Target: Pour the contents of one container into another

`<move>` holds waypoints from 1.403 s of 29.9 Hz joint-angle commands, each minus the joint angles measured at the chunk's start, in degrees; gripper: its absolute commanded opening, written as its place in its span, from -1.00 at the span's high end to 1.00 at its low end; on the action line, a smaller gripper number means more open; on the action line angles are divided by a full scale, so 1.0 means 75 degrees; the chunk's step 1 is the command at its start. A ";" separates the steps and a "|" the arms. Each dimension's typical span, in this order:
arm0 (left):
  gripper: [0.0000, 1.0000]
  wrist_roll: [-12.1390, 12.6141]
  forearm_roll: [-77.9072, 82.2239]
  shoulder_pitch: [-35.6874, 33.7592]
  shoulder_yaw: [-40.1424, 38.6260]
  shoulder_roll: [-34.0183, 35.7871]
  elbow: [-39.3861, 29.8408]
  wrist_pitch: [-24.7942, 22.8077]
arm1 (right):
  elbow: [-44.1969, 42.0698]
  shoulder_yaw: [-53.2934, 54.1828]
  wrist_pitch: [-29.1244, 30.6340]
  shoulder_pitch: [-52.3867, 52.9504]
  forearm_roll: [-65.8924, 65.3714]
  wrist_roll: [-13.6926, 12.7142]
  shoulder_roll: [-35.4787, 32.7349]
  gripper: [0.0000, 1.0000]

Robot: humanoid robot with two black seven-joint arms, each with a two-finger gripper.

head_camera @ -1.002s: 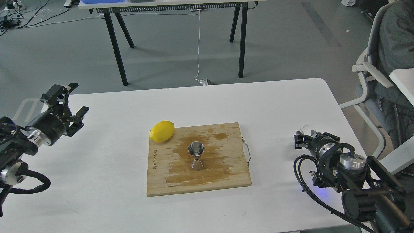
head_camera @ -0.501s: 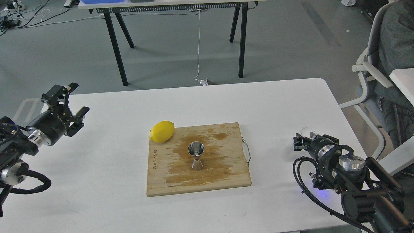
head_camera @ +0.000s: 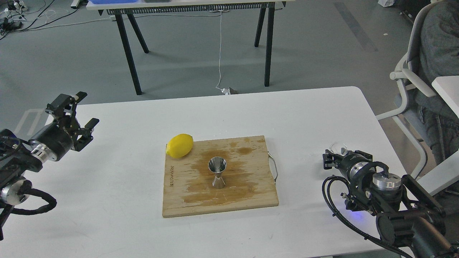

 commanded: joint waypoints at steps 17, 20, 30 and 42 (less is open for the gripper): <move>-0.98 0.0000 -0.0001 0.0000 0.0000 -0.0011 0.0000 0.0000 | 0.0044 0.0022 -0.0012 0.0005 0.0000 0.0037 0.0038 -0.93; -0.98 0.0000 -0.0001 0.0000 0.0000 -0.0011 0.0000 0.0000 | 0.0056 0.0022 -0.0012 0.0005 0.0000 0.0037 0.0038 -0.93; -0.98 0.0000 -0.0001 0.0000 0.0000 -0.0011 0.0000 0.0000 | 0.0068 0.0022 -0.0012 -0.0006 0.0000 0.0060 0.0050 -0.92; -0.98 0.0000 -0.0001 0.0000 0.0000 -0.0011 0.0000 0.0000 | 0.0114 0.0011 0.0000 -0.0006 0.0000 0.0060 0.0167 -0.75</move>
